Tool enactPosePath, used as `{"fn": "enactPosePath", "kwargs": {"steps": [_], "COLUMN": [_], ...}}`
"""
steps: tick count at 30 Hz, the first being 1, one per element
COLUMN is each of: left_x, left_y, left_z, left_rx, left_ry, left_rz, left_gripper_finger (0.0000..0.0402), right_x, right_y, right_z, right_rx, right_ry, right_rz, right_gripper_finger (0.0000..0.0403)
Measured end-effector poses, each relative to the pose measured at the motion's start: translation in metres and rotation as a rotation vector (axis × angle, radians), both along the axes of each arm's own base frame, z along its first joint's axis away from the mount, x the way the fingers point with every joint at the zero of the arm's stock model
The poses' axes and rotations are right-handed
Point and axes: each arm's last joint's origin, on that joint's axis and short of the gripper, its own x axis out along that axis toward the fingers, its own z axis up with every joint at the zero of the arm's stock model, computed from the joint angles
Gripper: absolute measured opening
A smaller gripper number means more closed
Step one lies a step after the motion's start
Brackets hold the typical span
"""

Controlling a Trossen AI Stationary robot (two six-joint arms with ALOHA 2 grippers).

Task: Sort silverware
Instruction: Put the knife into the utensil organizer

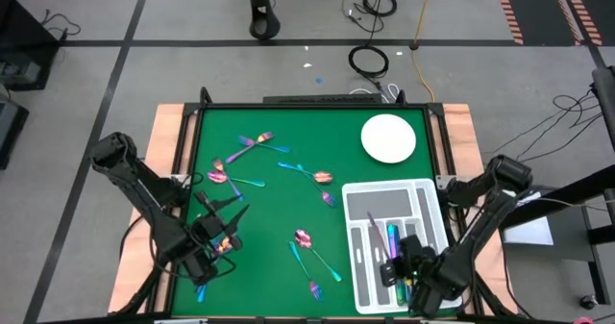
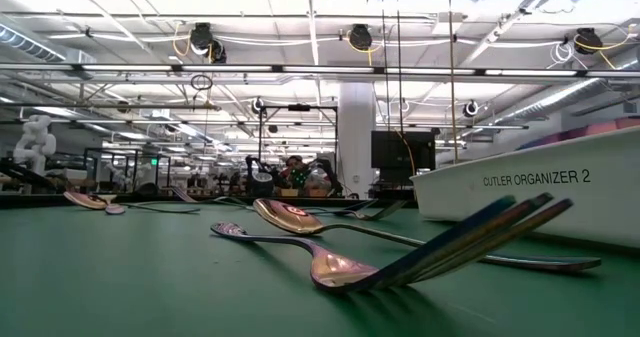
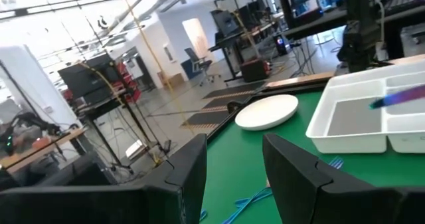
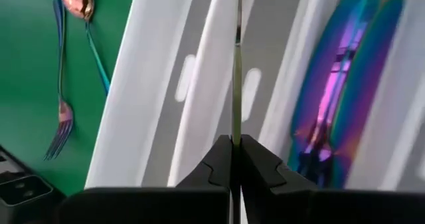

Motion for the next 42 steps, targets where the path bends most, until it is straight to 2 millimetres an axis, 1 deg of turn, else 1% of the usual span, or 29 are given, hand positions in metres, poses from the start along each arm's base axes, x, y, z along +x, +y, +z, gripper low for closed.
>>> {"fn": "enactPosePath", "kwargs": {"steps": [3, 8, 12, 14, 16, 19, 21, 24, 26, 32, 36, 42], "left_x": [0.003, 0.003, 0.003, 0.003, 0.004, 0.007, 0.008, 0.011, 0.012, 0.014, 0.014, 0.014], "left_y": [0.001, 0.001, 0.001, 0.001, 0.002, 0.005, 0.007, 0.01, 0.011, 0.013, 0.013, 0.013], "left_z": [0.0, 0.0, 0.0, 0.0, 0.0, 0.0, 0.0, 0.0, 0.0, 0.0, 0.0, 0.0], "left_rx": [-0.012, -0.013, 0.009, 0.011, 0.024, 0.026, 0.026, 0.026, 0.027, 0.027, 0.023, 0.027], "left_ry": [-0.01, -0.011, 0.006, 0.008, 0.019, 0.021, 0.021, 0.022, 0.023, 0.024, 0.021, 0.025], "left_rz": [0.013, 0.013, 0.013, 0.015, 0.021, 0.036, 0.048, 0.065, 0.073, 0.085, 0.085, 0.084], "left_gripper_finger": [0.0148, 0.0148, 0.0148, 0.0148, 0.0148, 0.0148, 0.0148, 0.0148, 0.0148, 0.0148, 0.0148, 0.0148], "right_x": [-0.003, -0.011, -0.013, -0.016, -0.022, -0.029, -0.029, -0.027, -0.025, -0.016, -0.01, -0.003], "right_y": [0.003, 0.006, 0.012, 0.012, 0.01, 0.004, 0.002, 0.002, 0.006, 0.023, 0.023, 0.021], "right_z": [0.002, 0.02, 0.034, 0.038, 0.039, 0.039, 0.039, 0.039, 0.037, 0.015, 0.007, 0.005], "right_rx": [-0.006, -0.07, -0.051, -0.04, -0.041, -0.049, -0.054, -0.043, -0.021, 0.016, -0.002, 0.015], "right_ry": [0.002, 0.053, 0.064, 0.124, 0.227, 0.372, 0.411, 0.396, 0.369, 0.36, 0.372, 0.366], "right_rz": [0.014, 0.035, 0.05, 0.056, 0.052, 0.032, 0.017, 0.015, 0.022, 0.028, 0.01, -0.013], "right_gripper_finger": [0.0, 0.0, 0.0, 0.0, 0.0, 0.0, 0.0, 0.0, 0.0, 0.0, 0.0, 0.0007]}}
